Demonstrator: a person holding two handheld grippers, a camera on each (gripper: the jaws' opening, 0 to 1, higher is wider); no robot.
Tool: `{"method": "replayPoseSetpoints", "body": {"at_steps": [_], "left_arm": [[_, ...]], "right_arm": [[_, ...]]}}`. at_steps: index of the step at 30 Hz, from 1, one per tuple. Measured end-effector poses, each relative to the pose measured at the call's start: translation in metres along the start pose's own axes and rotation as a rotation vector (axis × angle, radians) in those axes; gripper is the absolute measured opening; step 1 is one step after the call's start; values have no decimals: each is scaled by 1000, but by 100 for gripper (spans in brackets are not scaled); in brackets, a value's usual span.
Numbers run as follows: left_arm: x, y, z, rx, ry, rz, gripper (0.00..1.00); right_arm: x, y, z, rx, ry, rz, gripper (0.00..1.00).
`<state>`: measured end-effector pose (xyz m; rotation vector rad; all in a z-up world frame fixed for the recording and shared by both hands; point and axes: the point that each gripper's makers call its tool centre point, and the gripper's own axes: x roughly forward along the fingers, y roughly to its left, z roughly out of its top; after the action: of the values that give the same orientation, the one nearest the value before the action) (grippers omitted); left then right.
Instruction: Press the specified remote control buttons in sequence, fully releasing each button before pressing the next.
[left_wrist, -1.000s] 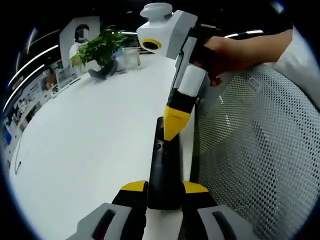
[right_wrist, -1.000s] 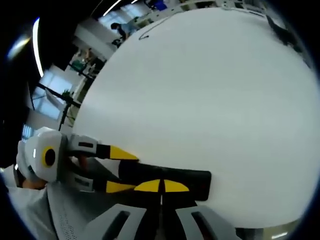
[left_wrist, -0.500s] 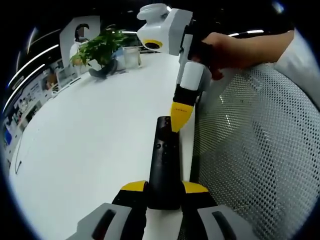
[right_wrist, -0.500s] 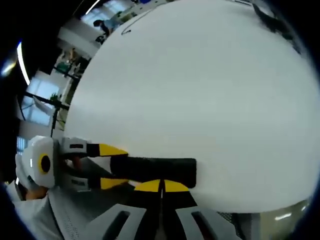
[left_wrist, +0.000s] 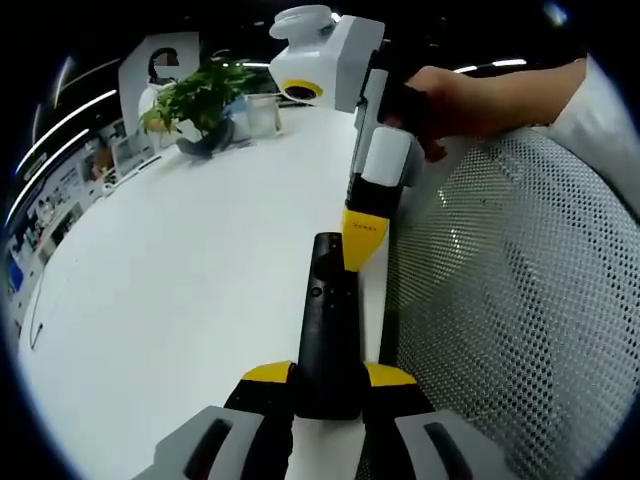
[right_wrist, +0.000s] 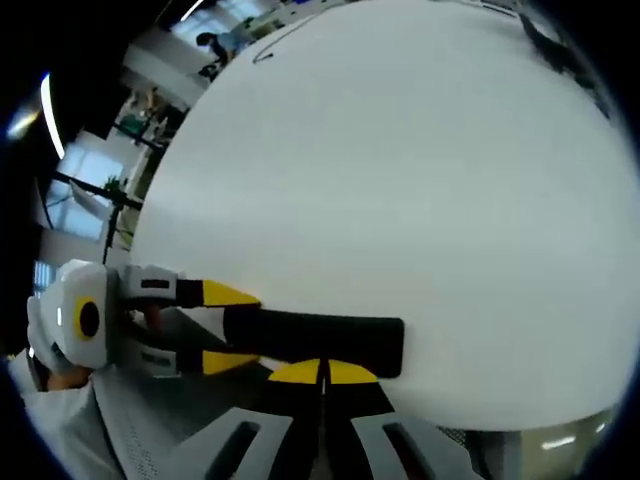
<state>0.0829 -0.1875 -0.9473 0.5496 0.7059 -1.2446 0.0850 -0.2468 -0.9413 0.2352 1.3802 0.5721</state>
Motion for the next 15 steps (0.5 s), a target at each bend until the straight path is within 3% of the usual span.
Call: {"method": "replayPoseSetpoints", "body": {"at_steps": [15], "left_arm": [[0,0,0,-2,0,-2,25]], "right_arm": [[1,-1,0,8,3,18,0]]}}
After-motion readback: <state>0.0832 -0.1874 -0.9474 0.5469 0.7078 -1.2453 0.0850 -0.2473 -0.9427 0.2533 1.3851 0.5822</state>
